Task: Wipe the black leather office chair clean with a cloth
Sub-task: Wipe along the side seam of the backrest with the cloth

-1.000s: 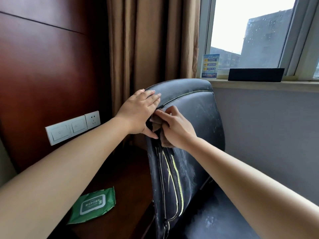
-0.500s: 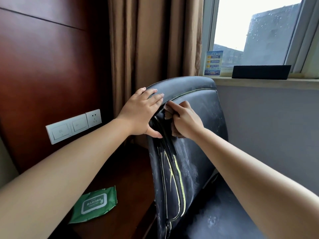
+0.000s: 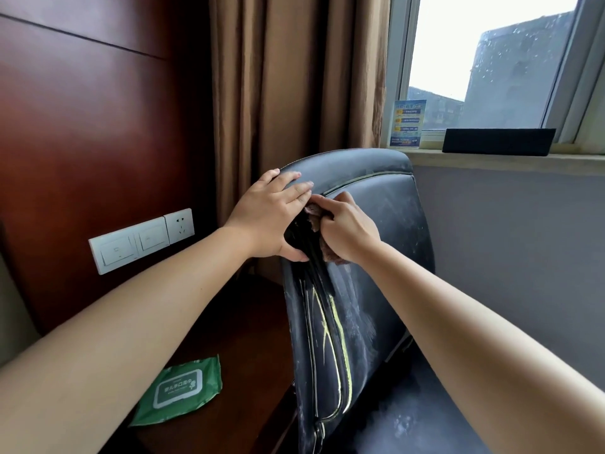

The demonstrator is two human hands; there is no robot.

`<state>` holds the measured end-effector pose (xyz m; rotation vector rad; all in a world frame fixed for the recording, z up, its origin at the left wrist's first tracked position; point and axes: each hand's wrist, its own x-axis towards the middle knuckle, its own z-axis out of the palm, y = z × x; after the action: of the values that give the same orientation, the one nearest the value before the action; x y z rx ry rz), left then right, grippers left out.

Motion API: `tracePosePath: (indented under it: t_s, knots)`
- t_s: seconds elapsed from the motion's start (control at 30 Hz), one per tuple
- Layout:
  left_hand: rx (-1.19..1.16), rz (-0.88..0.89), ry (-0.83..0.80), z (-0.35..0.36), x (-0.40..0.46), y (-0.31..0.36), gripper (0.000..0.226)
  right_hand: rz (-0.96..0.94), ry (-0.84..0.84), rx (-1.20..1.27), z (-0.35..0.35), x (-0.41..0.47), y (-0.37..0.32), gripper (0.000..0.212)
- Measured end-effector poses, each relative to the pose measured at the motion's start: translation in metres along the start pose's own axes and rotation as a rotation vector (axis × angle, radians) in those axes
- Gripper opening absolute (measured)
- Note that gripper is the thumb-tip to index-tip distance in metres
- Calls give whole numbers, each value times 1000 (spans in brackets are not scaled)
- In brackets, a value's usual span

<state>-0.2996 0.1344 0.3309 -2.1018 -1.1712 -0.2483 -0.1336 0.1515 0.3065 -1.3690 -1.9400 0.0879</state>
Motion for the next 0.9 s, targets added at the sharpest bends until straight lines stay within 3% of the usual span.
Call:
tracePosePath:
  t_s: [0.43,0.63,0.9]
  knots:
    - [4,-8,-141,-13,-11,10,104,-143,76,-66,22,-78,25,45]
    - [223,87,-267,-21,-13,7,123,-190,68,-161,31,-117,36,44]
    - [316,131,-250,-21,-19,12,112,-178,80,-165,19,-105,16,43]
